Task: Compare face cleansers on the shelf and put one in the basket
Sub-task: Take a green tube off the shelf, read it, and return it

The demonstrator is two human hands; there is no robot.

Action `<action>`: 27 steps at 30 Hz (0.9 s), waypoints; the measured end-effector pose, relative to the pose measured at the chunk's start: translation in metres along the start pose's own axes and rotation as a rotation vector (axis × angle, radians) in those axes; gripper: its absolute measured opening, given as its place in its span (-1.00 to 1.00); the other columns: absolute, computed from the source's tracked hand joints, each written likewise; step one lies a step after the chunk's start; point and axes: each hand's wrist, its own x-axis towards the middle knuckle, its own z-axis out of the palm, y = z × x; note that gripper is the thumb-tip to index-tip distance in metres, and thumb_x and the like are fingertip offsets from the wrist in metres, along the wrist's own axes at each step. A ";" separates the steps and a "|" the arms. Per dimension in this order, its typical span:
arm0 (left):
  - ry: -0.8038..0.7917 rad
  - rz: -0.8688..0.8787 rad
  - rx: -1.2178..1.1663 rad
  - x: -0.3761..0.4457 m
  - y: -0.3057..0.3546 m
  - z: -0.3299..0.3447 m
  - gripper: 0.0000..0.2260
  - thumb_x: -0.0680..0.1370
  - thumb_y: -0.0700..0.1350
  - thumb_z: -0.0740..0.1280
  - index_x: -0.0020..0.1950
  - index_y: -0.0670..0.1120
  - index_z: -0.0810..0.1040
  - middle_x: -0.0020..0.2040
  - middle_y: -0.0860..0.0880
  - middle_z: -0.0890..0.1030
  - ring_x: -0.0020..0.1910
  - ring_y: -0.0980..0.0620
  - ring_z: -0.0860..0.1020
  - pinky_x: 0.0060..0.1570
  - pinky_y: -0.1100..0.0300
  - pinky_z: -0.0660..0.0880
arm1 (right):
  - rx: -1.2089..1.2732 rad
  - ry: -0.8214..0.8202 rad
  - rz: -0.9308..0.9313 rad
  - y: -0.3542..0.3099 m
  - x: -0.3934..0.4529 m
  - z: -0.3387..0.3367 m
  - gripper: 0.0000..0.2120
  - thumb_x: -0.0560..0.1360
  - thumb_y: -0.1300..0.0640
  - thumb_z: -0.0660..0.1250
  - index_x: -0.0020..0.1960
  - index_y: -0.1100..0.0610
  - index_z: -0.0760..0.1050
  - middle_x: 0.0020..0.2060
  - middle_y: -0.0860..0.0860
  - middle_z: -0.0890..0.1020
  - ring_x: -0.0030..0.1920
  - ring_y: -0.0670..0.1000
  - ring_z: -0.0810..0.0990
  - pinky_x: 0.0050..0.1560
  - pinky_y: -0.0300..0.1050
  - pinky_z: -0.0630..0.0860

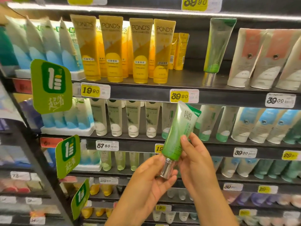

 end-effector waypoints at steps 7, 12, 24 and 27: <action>-0.047 -0.088 -0.144 -0.029 0.008 -0.025 -0.72 0.39 -0.10 0.33 -0.14 -0.31 0.67 -0.11 -0.33 0.64 -0.26 -0.12 0.66 -0.33 0.14 0.62 | 0.015 0.067 0.028 0.024 -0.021 0.019 -0.57 0.38 0.12 0.34 0.22 0.24 0.47 -0.02 0.21 0.60 -0.03 0.15 0.55 -0.04 0.04 0.54; -0.045 -0.141 -0.198 -0.045 0.011 -0.030 -0.63 0.35 -0.15 0.35 0.06 -0.36 0.56 -0.12 -0.36 0.62 -0.33 -0.13 0.64 -0.41 0.14 0.61 | 0.003 0.151 -0.007 0.034 -0.033 0.036 -0.53 0.37 0.12 0.36 0.25 0.23 0.43 -0.13 0.10 0.62 -0.20 0.04 0.57 -0.13 0.03 0.53; -0.052 -0.026 -0.007 -0.060 0.017 -0.038 -0.71 0.28 -0.21 0.40 -0.04 -0.29 0.53 -0.26 -0.19 0.62 -0.37 -0.01 0.60 -0.35 0.17 0.60 | -0.301 0.170 -0.019 0.028 -0.053 0.049 -0.57 0.33 -0.08 0.33 0.07 0.20 0.50 -0.18 0.08 0.61 -0.18 0.03 0.56 -0.16 -0.06 0.49; -0.005 0.013 0.102 -0.060 0.017 -0.038 -0.64 0.25 -0.20 0.41 0.01 -0.25 0.51 -0.31 -0.12 0.63 -0.35 0.01 0.61 -0.32 0.19 0.59 | -0.356 0.141 -0.034 0.025 -0.056 0.050 -0.61 0.30 -0.08 0.38 -0.02 0.18 0.54 -0.25 0.05 0.55 -0.17 0.05 0.51 -0.07 0.00 0.46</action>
